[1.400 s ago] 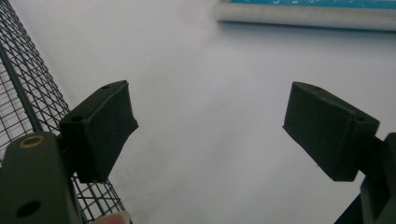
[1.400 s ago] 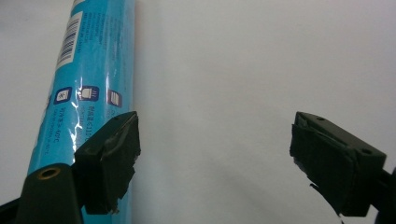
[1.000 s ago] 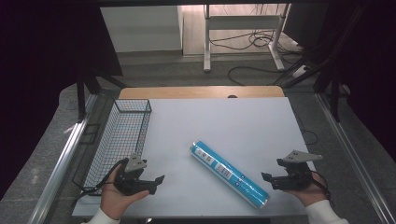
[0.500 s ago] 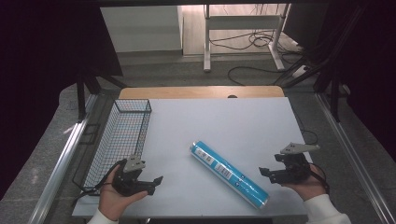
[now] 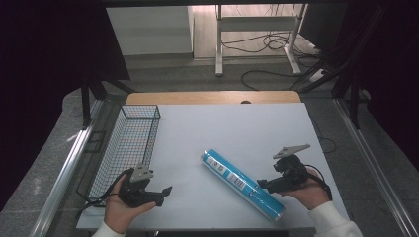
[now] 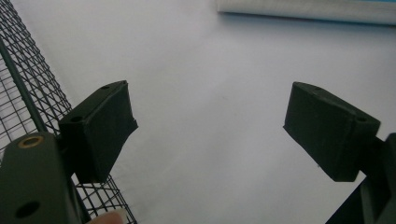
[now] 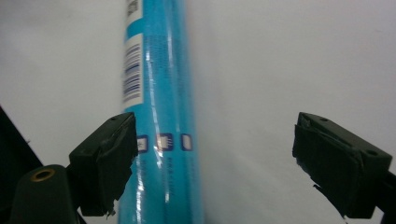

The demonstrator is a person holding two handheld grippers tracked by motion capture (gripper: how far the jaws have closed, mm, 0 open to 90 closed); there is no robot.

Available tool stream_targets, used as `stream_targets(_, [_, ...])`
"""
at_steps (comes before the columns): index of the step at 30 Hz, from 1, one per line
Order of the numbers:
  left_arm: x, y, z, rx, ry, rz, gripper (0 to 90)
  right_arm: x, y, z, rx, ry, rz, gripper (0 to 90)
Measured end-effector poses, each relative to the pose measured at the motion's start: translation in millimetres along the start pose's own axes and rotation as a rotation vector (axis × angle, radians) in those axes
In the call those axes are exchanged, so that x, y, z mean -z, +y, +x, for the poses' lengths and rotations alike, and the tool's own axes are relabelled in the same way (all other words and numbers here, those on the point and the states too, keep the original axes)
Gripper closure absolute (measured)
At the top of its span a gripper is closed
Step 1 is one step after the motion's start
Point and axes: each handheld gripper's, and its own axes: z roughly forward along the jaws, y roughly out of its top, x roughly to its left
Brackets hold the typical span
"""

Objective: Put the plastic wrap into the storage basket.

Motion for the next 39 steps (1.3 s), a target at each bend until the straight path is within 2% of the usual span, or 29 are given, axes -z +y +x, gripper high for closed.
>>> stream_targets(3, [-0.3, 0.1, 0.0, -0.001, 0.0, 0.002, 15.7, -4.1, 3.7, 4.8, 0.006, 0.015, 0.014, 14.2])
stream_targets(7, [-0.6, 0.0, -0.1, -0.003, 0.0, 0.004, 15.7, -16.6, 11.3, 14.8, 0.031, 0.031, 0.063, 13.4])
stream_targets(10, [-0.4, -0.1, -0.1, -0.002, 0.002, 0.004, 15.7, -27.8, 16.2, 22.7, 0.049, 0.053, 0.116, 12.9])
stream_targets(12, [-0.8, -0.2, 0.0, -0.003, 0.001, 0.005, 15.7, -40.1, 19.2, 29.8, 0.065, 0.059, 0.174, 12.9])
stream_targets(13, [-0.8, -0.2, 0.0, -0.003, 0.001, 0.005, 15.7, -40.1, 19.2, 29.8, 0.065, 0.059, 0.174, 12.9])
stream_targets(14, [-1.1, -0.4, 0.0, -0.005, 0.002, 0.006, 15.7, -50.1, 20.7, 33.4, 0.075, 0.056, 0.224, 13.2])
stream_targets(15, [-1.2, -0.5, 0.0, -0.005, 0.002, 0.007, 15.7, -50.1, 20.7, 33.4, 0.075, 0.056, 0.224, 13.2])
stream_targets(16, [-1.1, -0.5, 0.0, -0.005, 0.002, 0.006, 15.8, -57.5, 21.9, 35.3, 0.075, 0.057, 0.256, 13.9])
stream_targets(18, [-0.8, -0.5, 0.1, -0.004, 0.001, 0.005, 15.7, -60.5, 22.5, 36.0, 0.074, 0.058, 0.268, 14.2])
stream_targets(20, [-0.7, -0.5, 0.3, -0.003, 0.002, 0.005, 15.8, -70.8, 26.3, 38.6, 0.083, 0.054, 0.31, 16.1])
stream_targets(22, [-0.8, -0.6, 0.3, -0.004, 0.002, 0.005, 15.8, -72.8, 27.3, 39.2, 0.085, 0.053, 0.318, 16.8])
stream_targets(24, [-0.6, -0.7, 0.4, -0.005, 0.002, 0.007, 15.8, -81.3, 30.0, 41.4, 0.082, 0.047, 0.355, 19.5])
stream_targets(25, [-0.6, -0.7, 0.4, -0.005, 0.002, 0.007, 15.8, -81.3, 30.0, 41.4, 0.082, 0.047, 0.355, 19.5])
stream_targets(28, [0.0, -0.9, 0.8, -0.003, 0.002, 0.005, 15.8, -86.7, 28.3, 40.5, 0.086, 0.039, 0.4, 25.1])
stream_targets(32, [0.0, -1.0, 1.0, -0.003, 0.002, 0.006, 15.8, -89.8, 26.7, 38.5, 0.085, 0.033, 0.418, 30.3])
stream_targets(39, [-0.5, -0.8, 0.9, -0.003, 0.001, 0.008, 15.9, -91.5, 28.2, 37.8, 0.081, 0.042, 0.436, 31.8])
